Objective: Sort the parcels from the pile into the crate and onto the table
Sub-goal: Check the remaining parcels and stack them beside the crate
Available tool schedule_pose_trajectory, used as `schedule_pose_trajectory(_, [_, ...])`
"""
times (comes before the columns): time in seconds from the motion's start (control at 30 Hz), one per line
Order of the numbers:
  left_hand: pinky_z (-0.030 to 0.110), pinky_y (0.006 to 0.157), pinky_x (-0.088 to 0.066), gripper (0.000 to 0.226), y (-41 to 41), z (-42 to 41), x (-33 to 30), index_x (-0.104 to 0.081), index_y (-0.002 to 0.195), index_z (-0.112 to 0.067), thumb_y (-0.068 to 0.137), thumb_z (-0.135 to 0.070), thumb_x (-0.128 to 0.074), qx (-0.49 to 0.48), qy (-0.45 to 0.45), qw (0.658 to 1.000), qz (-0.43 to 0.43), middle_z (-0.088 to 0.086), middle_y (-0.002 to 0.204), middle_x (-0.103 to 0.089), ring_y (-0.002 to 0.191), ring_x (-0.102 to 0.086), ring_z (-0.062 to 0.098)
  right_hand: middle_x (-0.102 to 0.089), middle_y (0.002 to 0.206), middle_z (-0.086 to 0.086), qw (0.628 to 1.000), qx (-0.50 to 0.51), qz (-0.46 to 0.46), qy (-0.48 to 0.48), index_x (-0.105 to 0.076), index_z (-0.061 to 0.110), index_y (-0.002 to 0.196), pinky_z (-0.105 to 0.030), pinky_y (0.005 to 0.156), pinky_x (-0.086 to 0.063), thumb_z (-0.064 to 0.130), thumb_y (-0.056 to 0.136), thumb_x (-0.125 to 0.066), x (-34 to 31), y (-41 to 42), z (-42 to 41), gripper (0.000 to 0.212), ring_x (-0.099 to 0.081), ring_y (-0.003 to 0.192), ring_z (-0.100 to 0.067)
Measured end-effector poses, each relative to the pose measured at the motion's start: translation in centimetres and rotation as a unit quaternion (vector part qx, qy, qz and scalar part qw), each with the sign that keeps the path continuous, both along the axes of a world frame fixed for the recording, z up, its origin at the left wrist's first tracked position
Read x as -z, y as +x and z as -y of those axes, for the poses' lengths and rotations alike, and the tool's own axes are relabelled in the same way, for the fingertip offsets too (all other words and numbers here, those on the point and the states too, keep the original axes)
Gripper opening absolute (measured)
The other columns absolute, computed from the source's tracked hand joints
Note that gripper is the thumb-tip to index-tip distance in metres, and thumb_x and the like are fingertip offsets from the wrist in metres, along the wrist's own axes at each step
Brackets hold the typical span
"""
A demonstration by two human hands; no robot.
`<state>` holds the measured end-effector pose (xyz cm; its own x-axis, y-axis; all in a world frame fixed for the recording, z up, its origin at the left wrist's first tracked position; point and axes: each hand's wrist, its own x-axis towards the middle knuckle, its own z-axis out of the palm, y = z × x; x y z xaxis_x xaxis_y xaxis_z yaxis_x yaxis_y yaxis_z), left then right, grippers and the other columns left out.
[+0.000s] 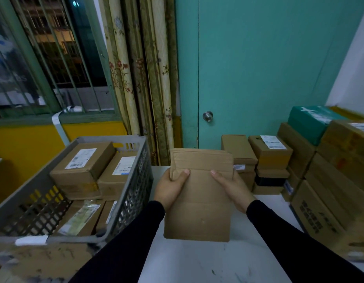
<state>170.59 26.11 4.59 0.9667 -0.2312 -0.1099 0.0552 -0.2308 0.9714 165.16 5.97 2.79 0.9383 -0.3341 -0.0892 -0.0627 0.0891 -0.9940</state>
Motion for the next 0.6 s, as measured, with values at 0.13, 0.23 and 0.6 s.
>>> schedule_pose_trajectory(0.13, [0.026, 0.085, -0.051, 0.060, 0.5, -0.7, -2.0, -0.059, 0.129, -0.025, 0.086, -0.068, -0.061, 0.058, -0.074, 0.991, -0.097, -0.006, 0.115, -0.068, 0.104, -0.065, 0.011, -0.064, 0.136, 0.002, 0.995, -0.020, -0.027, 0.091, -0.052, 0.033, 0.142, -0.049, 0.108, -0.047, 0.083, 0.074, -0.064, -0.5, 0.3, 0.1, 0.086, -0.061, 0.123, -0.019])
schedule_pose_trajectory(0.23, [0.041, 0.109, -0.043, 0.066, 1.4, -1.2, -2.0, -0.058, 0.127, -0.031, 0.084, -0.080, -0.048, 0.021, -0.091, 0.986, -0.141, -0.001, 0.122, -0.065, 0.117, -0.059, 0.020, -0.071, 0.121, -0.006, 0.982, -0.005, -0.040, 0.186, -0.065, 0.030, 0.122, -0.050, 0.104, -0.049, 0.078, 0.090, -0.038, -1.2, 0.3, 0.4, 0.064, -0.065, 0.115, -0.024])
schedule_pose_trajectory(0.6, [0.025, 0.081, -0.053, 0.070, 1.3, -0.7, 0.5, -0.055, 0.137, -0.018, 0.079, -0.046, -0.083, -0.004, -0.038, 0.997, -0.068, 0.000, 0.116, -0.070, 0.104, -0.068, 0.017, -0.071, 0.121, -0.006, 0.991, -0.076, -0.060, 0.094, -0.055, 0.025, 0.128, -0.039, 0.090, -0.058, 0.028, 0.087, -0.076, -0.3, 0.3, -0.3, 0.047, -0.069, 0.108, -0.024])
